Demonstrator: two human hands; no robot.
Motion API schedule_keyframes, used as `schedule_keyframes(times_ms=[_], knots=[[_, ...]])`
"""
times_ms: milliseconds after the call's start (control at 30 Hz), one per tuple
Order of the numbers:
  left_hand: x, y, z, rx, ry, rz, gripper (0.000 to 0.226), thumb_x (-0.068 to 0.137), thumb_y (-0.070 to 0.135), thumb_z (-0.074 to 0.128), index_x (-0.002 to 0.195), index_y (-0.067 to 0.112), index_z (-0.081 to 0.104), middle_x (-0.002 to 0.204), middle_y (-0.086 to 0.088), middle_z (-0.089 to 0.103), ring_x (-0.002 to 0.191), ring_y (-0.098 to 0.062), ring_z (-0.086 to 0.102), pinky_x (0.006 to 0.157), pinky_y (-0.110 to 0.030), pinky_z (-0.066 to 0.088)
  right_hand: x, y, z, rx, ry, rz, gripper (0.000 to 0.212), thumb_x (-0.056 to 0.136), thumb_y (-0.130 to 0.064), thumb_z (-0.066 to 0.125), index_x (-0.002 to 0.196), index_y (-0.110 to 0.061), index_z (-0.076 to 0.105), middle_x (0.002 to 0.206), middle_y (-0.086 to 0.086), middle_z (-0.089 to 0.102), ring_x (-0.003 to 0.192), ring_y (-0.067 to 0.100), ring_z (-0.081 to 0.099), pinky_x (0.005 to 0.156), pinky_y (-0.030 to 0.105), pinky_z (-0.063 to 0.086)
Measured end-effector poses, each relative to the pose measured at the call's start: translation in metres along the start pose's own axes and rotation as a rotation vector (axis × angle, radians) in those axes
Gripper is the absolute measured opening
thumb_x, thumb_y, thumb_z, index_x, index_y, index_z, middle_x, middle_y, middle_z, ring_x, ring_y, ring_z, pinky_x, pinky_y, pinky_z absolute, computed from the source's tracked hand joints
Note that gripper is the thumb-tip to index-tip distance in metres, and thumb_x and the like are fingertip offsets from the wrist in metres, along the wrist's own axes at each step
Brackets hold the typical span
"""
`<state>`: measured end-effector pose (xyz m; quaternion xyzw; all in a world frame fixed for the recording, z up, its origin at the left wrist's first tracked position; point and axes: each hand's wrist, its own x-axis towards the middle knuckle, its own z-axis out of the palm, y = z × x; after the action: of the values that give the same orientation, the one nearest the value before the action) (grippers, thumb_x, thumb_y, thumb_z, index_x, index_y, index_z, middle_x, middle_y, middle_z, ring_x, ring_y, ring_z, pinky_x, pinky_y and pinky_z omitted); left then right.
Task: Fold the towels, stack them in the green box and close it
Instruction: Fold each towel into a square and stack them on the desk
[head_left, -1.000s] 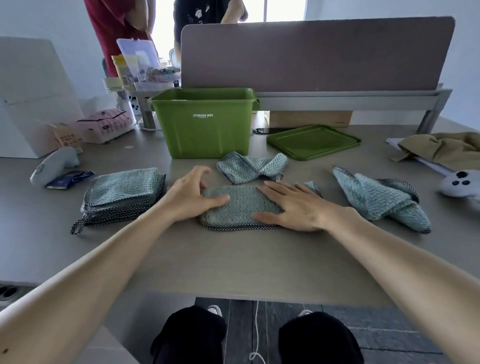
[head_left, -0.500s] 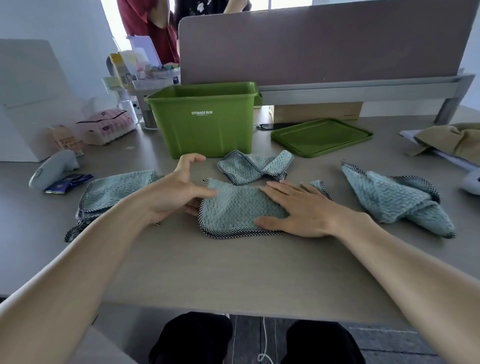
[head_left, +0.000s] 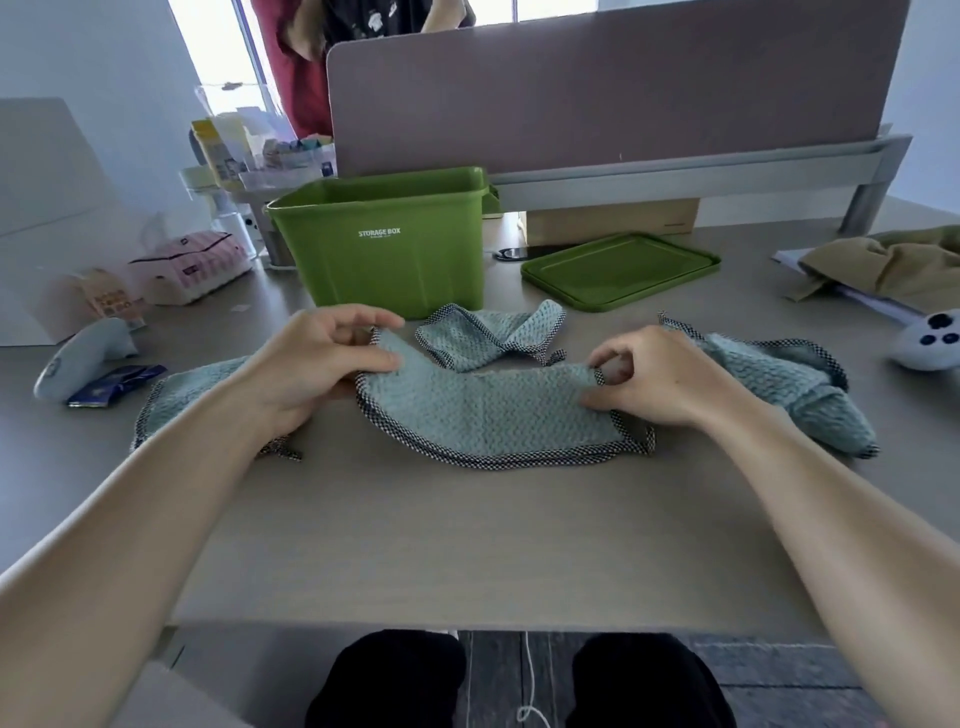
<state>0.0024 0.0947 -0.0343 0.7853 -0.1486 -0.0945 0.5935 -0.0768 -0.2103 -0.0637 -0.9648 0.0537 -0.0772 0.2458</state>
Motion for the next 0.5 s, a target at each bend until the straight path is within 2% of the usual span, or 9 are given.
schedule_keyframes(times_ms=[33, 100, 167, 267, 400, 500], knots=[[0.003, 0.004, 0.005, 0.004, -0.009, 0.004, 0.035, 0.078, -0.007, 0.071, 0.105, 0.016, 0.071, 0.095, -0.016, 0.062, 0.089, -0.025, 0.060, 0.077, -0.032, 0.052, 0.001, 0.000, 0.001, 0.055, -0.007, 0.003, 0.039, 0.073, -0.043, 0.083, 0.105, -0.024, 0.073, 0.073, -0.011, 0.066, 0.062, 0.002, 0.063, 0.063, 0.020, 0.048], [0.007, 0.015, 0.019, 0.017, -0.032, 0.018, 0.034, 0.080, -0.005, 0.071, 0.107, 0.016, 0.071, 0.086, -0.006, 0.065, 0.081, -0.016, 0.063, 0.063, -0.022, 0.055, 0.002, -0.002, 0.002, 0.209, -0.047, 0.043, 0.032, 0.074, -0.029, 0.086, 0.102, -0.020, 0.072, 0.077, -0.004, 0.070, 0.046, 0.003, 0.063, 0.048, 0.017, 0.052], [0.010, 0.026, 0.035, 0.027, -0.069, 0.040, 0.035, 0.081, -0.004, 0.072, 0.111, 0.014, 0.069, 0.084, -0.003, 0.067, 0.076, -0.012, 0.065, 0.058, -0.020, 0.054, 0.003, -0.001, 0.003, 0.345, -0.092, 0.099, 0.030, 0.074, -0.019, 0.087, 0.100, -0.015, 0.073, 0.080, 0.002, 0.072, 0.049, 0.011, 0.066, 0.050, 0.022, 0.058], [0.016, 0.041, 0.063, 0.093, -0.117, 0.088, 0.038, 0.081, 0.000, 0.074, 0.116, 0.013, 0.068, 0.094, -0.011, 0.065, 0.081, -0.017, 0.064, 0.064, -0.025, 0.056, 0.005, 0.001, 0.003, 0.501, -0.125, 0.169, 0.028, 0.076, -0.011, 0.084, 0.102, -0.009, 0.073, 0.076, 0.005, 0.071, 0.056, 0.016, 0.068, 0.054, 0.025, 0.059], [0.021, 0.052, 0.102, 0.265, -0.193, 0.127, 0.042, 0.080, 0.005, 0.078, 0.119, 0.013, 0.067, 0.079, -0.004, 0.058, 0.067, -0.012, 0.063, 0.054, -0.022, 0.052, 0.003, 0.003, 0.001, 0.690, -0.134, 0.244, 0.030, 0.083, 0.000, 0.075, 0.112, -0.006, 0.067, 0.078, 0.011, 0.067, 0.051, 0.012, 0.066, 0.050, 0.024, 0.057], [0.023, 0.051, 0.124, 0.345, -0.244, 0.124, 0.046, 0.080, 0.004, 0.077, 0.124, 0.012, 0.063, 0.075, -0.004, 0.055, 0.063, -0.011, 0.063, 0.051, -0.019, 0.051, 0.002, 0.005, 0.001, 0.735, -0.141, 0.251, 0.036, 0.083, 0.002, 0.075, 0.115, -0.008, 0.064, 0.077, 0.011, 0.069, 0.052, 0.015, 0.067, 0.054, 0.027, 0.060]])
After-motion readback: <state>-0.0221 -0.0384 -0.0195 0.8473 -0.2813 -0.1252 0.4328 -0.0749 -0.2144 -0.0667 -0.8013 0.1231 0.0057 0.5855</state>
